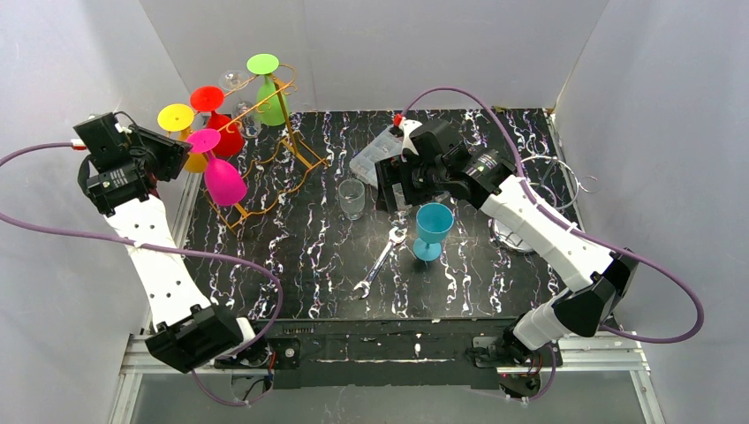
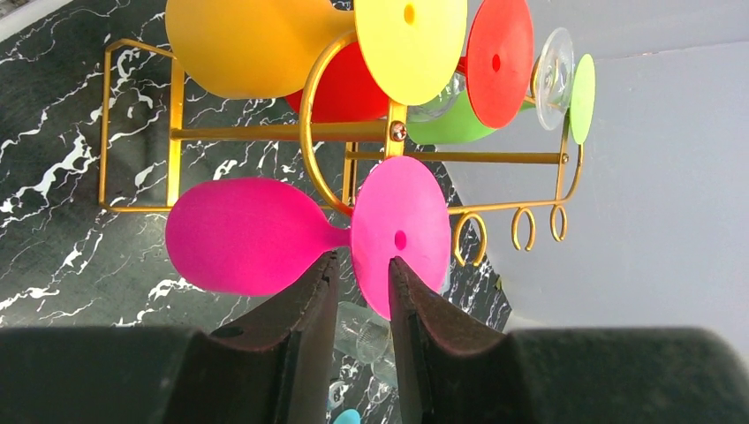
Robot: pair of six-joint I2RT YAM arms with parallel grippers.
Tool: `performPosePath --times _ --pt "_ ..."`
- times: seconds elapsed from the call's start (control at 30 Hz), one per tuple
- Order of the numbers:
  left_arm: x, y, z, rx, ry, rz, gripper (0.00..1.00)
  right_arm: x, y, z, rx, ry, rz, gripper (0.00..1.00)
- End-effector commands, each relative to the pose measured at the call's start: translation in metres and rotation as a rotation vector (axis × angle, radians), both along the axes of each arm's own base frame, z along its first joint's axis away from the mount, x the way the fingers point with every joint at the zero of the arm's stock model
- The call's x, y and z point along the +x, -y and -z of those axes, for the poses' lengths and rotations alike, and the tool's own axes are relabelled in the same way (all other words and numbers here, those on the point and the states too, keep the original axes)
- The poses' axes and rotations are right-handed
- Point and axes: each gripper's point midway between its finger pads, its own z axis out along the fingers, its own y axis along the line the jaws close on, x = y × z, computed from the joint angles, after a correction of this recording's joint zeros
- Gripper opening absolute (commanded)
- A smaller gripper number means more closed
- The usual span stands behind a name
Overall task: Take the wine glass off the wine glass rack
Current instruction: Pick up the wine glass from the wine rack.
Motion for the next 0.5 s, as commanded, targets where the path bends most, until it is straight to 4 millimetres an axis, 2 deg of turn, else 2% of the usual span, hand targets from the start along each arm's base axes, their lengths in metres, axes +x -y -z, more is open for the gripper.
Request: performPosePath --times 0.0,0.27,0.47 --pt "0.0054 0.0005 0.0023 -0.033 0.016 0.011 0.25 0.0068 -0.0043 -0.0021 0.02 0.026 -0.009 0.99" --pt "0.0103 0.0013 0.0066 -0.066 0.027 0.01 0.2 0.008 -0.0013 -0.0025 0.023 0.028 -0.001 0.98" --pt "0.0095 0.0041 0.0008 -0.072 0.044 0.015 0.15 0.0078 -0.0001 -0.0037 0.026 0.031 0.0 0.99"
